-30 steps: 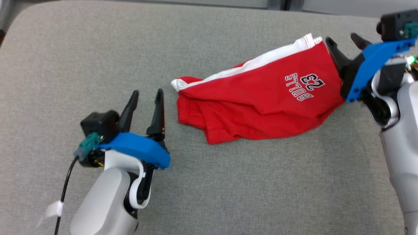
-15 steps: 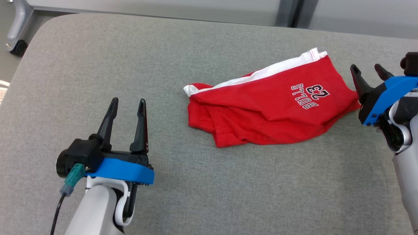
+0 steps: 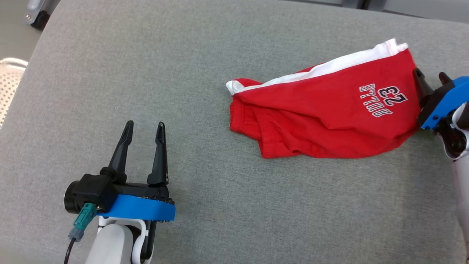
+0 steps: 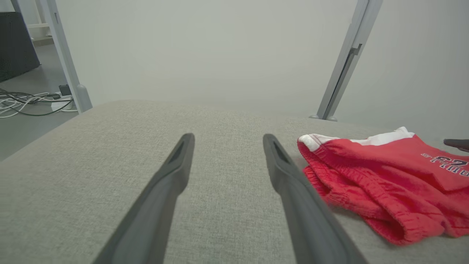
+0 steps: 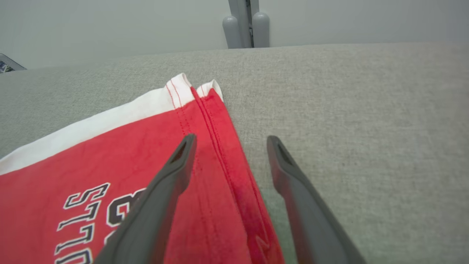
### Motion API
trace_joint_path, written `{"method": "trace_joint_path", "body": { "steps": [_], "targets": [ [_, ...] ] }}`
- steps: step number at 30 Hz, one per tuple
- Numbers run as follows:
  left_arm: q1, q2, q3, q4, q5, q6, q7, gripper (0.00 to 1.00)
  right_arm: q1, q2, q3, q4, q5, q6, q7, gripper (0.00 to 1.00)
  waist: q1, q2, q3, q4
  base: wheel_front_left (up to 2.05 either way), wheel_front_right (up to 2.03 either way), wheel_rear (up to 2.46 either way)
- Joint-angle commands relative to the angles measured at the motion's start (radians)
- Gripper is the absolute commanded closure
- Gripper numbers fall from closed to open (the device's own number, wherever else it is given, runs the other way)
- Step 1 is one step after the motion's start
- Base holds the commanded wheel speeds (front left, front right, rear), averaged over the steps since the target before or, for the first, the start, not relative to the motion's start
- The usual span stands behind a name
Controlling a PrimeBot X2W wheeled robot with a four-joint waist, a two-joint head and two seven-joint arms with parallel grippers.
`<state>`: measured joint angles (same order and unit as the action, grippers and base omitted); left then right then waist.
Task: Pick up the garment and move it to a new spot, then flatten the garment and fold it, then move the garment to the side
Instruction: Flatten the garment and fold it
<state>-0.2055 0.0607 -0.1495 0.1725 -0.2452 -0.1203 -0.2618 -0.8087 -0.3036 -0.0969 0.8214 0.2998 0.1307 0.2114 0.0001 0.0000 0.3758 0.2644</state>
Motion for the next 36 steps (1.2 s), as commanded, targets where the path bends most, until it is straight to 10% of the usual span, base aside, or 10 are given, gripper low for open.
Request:
{"method": "trace_joint_path", "body": {
  "steps": [1, 11, 13, 36],
  "targets": [
    [-0.002, -0.003, 0.007, -0.006, 0.005, -0.005, -0.004, 0.00, -0.019, 0.012, -0.010, 0.013, -0.004, 0.000, 0.003, 0.00, -0.0001, 0.0000, 0.023, 0.019, 0.00, 0.00, 0.00],
    [-0.028, -0.010, 0.030, -0.030, 0.013, -0.012, -0.004, 0.00, -0.020, 0.020, 0.019, 0.100, -0.080, 0.000, 0.060, 0.00, -0.0001, 0.0000, 0.047, 0.031, 0.00, 0.00, 0.00],
    [-0.028, -0.010, 0.027, -0.027, 0.014, -0.013, -0.004, 0.00, -0.015, 0.020, 0.039, 0.107, -0.093, 0.000, 0.071, 1.00, -0.0001, 0.0000, 0.046, 0.029, 0.00, 0.00, 0.00],
    [0.022, 0.012, 0.009, 0.053, 0.017, -0.010, -0.004, 0.00, 0.217, 0.019, -0.144, -0.132, -0.140, 0.000, -0.089, 1.00, -0.0001, 0.0000, -0.110, -0.102, 0.00, 0.00, 0.00]
  ]
}}
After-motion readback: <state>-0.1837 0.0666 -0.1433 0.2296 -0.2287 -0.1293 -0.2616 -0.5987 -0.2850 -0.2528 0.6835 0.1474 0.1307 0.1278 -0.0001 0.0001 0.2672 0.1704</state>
